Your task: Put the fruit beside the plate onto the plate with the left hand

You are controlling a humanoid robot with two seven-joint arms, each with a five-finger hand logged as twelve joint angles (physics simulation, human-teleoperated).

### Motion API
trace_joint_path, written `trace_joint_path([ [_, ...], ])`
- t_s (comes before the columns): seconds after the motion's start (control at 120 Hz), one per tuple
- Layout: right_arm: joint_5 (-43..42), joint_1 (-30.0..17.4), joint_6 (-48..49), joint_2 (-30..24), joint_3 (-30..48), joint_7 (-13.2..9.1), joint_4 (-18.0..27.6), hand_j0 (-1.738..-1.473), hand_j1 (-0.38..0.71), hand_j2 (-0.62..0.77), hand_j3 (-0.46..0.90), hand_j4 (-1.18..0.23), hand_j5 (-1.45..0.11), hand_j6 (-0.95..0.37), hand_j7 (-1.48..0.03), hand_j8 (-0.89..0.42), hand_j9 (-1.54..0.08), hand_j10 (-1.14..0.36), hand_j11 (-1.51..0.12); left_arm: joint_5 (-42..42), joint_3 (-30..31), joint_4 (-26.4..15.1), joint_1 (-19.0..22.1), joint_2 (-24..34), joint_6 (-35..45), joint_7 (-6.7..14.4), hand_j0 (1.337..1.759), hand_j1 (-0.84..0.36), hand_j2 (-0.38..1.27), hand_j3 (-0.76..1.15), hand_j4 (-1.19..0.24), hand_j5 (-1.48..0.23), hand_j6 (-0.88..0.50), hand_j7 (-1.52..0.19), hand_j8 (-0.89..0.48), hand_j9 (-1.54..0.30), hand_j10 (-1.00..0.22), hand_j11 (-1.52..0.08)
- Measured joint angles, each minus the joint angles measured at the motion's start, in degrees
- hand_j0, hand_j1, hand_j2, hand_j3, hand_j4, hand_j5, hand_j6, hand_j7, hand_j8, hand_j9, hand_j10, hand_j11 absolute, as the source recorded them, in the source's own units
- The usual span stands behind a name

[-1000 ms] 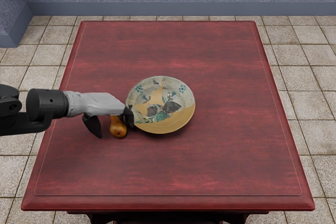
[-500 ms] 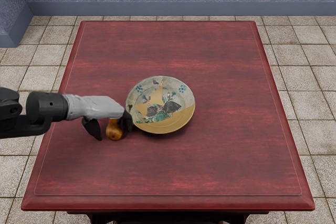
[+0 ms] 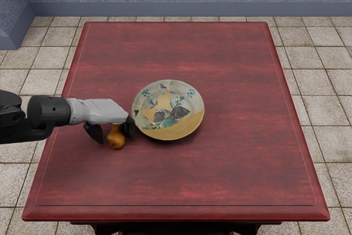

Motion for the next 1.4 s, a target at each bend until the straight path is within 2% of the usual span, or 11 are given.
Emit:
trace_joint_path([
  [0.375, 0.0, 0.0, 0.0, 0.0, 0.0, 0.0, 0.0, -1.658, -0.32, 0.0, 0.0, -0.02, -0.03, -0.02, -0.03, -0.02, -0.03, -0.02, -0.03, 0.92, 0.19, 1.09, 0.18, -0.22, 0.12, 0.0, 1.658, -0.3, 0.11, 0.0, -0.55, -0.7, -0.54, -0.7, -0.52, -0.71, -0.55, -0.71],
  [0.567, 0.0, 0.0, 0.0, 0.0, 0.0, 0.0, 0.0, -1.658, -0.32, 0.0, 0.0, -0.02, -0.03, -0.02, -0.03, -0.02, -0.03, -0.02, -0.03, 0.72, 0.22, 1.11, 0.4, -0.22, 0.11, 0.01, 1.655, -0.36, 0.18, 0.0, -0.59, -0.77, -0.49, -0.78, -0.48, -0.78, -0.58, -0.78],
  [0.617, 0.0, 0.0, 0.0, 0.0, 0.0, 0.0, 0.0, -1.658, -0.32, 0.0, 0.0, -0.02, -0.03, -0.02, -0.03, -0.02, -0.03, -0.02, -0.03, 0.76, 0.2, 1.12, 0.61, -0.47, 0.15, 0.03, 1.655, -0.39, 0.31, 0.0, -0.61, -0.77, -0.49, -0.78, -0.47, -0.8, -0.59, -0.79],
  [0.625, 0.0, 0.0, 0.0, 0.0, 0.0, 0.0, 0.0, -1.658, -0.32, 0.0, 0.0, -0.02, -0.03, -0.02, -0.03, -0.02, -0.03, -0.02, -0.03, 0.73, 0.2, 1.13, 0.61, -0.47, 0.15, 0.02, 1.655, -0.38, 0.25, 0.0, -0.62, -0.77, -0.49, -0.78, -0.47, -0.8, -0.6, -0.8],
  [0.842, 0.0, 0.0, 0.0, 0.0, 0.0, 0.0, 0.0, -1.658, -0.32, 0.0, 0.0, -0.02, -0.03, -0.02, -0.03, -0.02, -0.03, -0.02, -0.03, 0.68, 0.25, 1.11, 1.02, -0.66, 0.29, 0.07, 1.653, -0.36, 0.33, 0.0, -0.68, -0.77, -0.54, -0.79, -0.48, -0.82, -0.62, -0.81],
  [0.983, 0.0, 0.0, 0.0, 0.0, 0.0, 0.0, 0.0, -1.658, -0.32, 0.0, 0.0, -0.02, -0.03, -0.02, -0.03, -0.02, -0.03, -0.02, -0.03, 0.62, 0.36, 1.05, 1.06, -0.66, 0.38, 0.14, 1.653, -0.3, 0.23, 0.0, -0.71, -0.76, -0.57, -0.78, -0.51, -0.81, -0.63, -0.8],
  [1.15, 0.0, 0.0, 0.0, 0.0, 0.0, 0.0, -0.01, -1.658, -0.32, 0.0, 0.0, -0.02, -0.03, -0.02, -0.03, -0.02, -0.03, -0.02, -0.03, 0.66, 0.44, 1.1, 1.46, -0.88, 0.5, 0.1, 1.652, -0.3, 0.19, 0.0, -0.69, -0.75, -0.56, -0.79, -0.45, -0.83, -0.62, -0.85],
  [1.183, 0.0, 0.0, 0.0, 0.0, -0.01, 0.0, -0.01, -1.658, -0.32, 0.0, 0.0, -0.02, -0.03, -0.02, -0.03, -0.02, -0.03, -0.02, -0.03, 0.58, 0.55, 1.1, 1.47, -1.07, 0.42, 0.06, 1.652, -0.33, 0.28, 0.0, -0.62, -0.77, -0.5, -0.8, -0.44, -0.84, -0.61, -0.86],
  [1.208, 0.0, 0.0, 0.0, 0.0, 0.0, 0.0, -0.01, -1.658, -0.32, 0.0, 0.0, -0.02, -0.03, -0.02, -0.03, -0.02, -0.03, -0.02, -0.03, 0.56, 0.61, 1.13, 1.48, -1.09, 0.42, 0.05, 1.653, -0.35, 0.26, 0.0, -0.55, -0.78, -0.46, -0.8, -0.41, -0.84, -0.61, -0.87],
  [1.317, 0.0, 0.0, 0.0, 0.0, 0.0, 0.0, 0.0, -1.658, -0.32, 0.0, 0.0, -0.02, -0.03, -0.02, -0.03, -0.02, -0.03, -0.02, -0.03, 0.41, 0.83, 1.25, 1.49, -1.1, 0.4, -0.01, 1.654, -0.36, 0.28, 0.0, -0.62, -0.79, -0.51, -0.82, -0.48, -0.87, -0.68, -0.89],
  [1.4, 0.0, 0.0, 0.0, 0.0, 0.0, 0.0, 0.0, -1.658, -0.32, 0.0, 0.0, -0.02, -0.03, -0.02, -0.03, -0.02, -0.03, -0.02, -0.03, 0.36, 0.9, 1.29, 1.49, -1.1, 0.37, -0.01, 1.654, -0.35, 0.29, 0.0, -0.62, -0.81, -0.53, -0.84, -0.44, -0.89, -0.69, -0.91],
])
